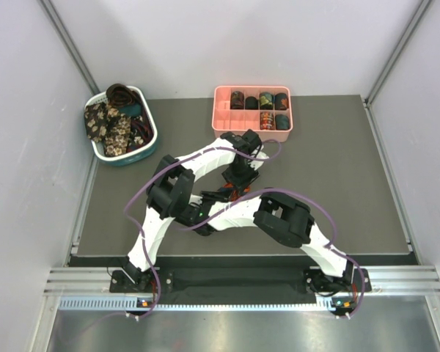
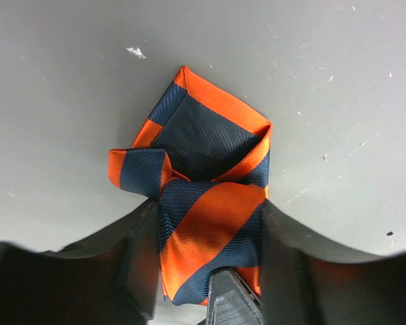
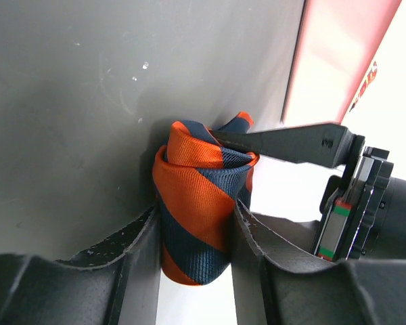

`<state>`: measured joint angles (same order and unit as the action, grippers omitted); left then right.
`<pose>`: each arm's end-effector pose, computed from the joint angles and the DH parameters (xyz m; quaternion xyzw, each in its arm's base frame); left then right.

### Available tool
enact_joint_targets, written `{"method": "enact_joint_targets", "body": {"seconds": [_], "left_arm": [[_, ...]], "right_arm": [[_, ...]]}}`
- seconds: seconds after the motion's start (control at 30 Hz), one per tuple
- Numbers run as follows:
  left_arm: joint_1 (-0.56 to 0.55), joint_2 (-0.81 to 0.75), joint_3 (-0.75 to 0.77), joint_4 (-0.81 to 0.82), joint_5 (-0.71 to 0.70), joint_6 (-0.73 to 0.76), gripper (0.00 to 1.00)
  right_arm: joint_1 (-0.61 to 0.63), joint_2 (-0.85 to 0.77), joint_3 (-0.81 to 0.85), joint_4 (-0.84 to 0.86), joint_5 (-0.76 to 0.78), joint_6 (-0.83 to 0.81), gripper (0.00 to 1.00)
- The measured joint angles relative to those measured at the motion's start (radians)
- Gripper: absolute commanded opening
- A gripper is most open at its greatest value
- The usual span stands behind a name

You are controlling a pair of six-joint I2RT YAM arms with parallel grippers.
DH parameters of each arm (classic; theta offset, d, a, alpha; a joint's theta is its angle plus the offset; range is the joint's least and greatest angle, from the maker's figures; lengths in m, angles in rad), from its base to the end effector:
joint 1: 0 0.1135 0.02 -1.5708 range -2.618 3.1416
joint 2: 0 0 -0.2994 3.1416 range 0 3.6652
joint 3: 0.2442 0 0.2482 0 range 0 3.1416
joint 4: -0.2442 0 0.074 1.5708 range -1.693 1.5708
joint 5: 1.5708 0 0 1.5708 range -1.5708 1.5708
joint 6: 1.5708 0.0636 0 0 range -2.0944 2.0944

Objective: Roll the ties
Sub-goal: Roll the tie, then place the rolled tie into the container

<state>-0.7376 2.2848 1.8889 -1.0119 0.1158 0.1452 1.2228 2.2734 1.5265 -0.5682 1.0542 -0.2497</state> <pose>0.3530 -0.3307 0.1669 0.4293 0.8976 -0.0789 0.0609 0.2080 0.4113 0.1204 -0.5281 0.6783 -0.3895 0.3307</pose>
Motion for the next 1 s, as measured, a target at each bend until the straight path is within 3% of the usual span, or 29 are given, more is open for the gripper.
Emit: {"method": "enact_joint_targets", "body": {"seconds": [0.17, 0.4, 0.53, 0.77, 1.0], "left_arm": [[-0.003, 0.0, 0.004, -0.022, 0.003, 0.0, 0.67], [-0.004, -0.001, 0.041, -0.064, 0.041, -0.032, 0.79], [0.016, -0.023, 0.045, -0.039, 0.084, -0.072, 0.99], [0.146, -0.309, -0.129, 0.268, 0.167, -0.193, 0.99], [0.341, -0.613, -0.395, 0.672, 0.177, -0.342, 0.99]], "right_arm": [[0.0, -0.002, -0.003, 0.004, 0.003, 0.008, 0.1], [-0.01, -0.057, -0.06, 0.046, -0.034, 0.026, 0.06], [-0.023, -0.083, -0.074, 0.051, -0.068, 0.039, 0.0], [-0.043, -0.143, -0.102, 0.061, -0.153, 0.064, 0.0], [-0.08, -0.331, -0.246, 0.134, -0.328, 0.124, 0.0]]}}
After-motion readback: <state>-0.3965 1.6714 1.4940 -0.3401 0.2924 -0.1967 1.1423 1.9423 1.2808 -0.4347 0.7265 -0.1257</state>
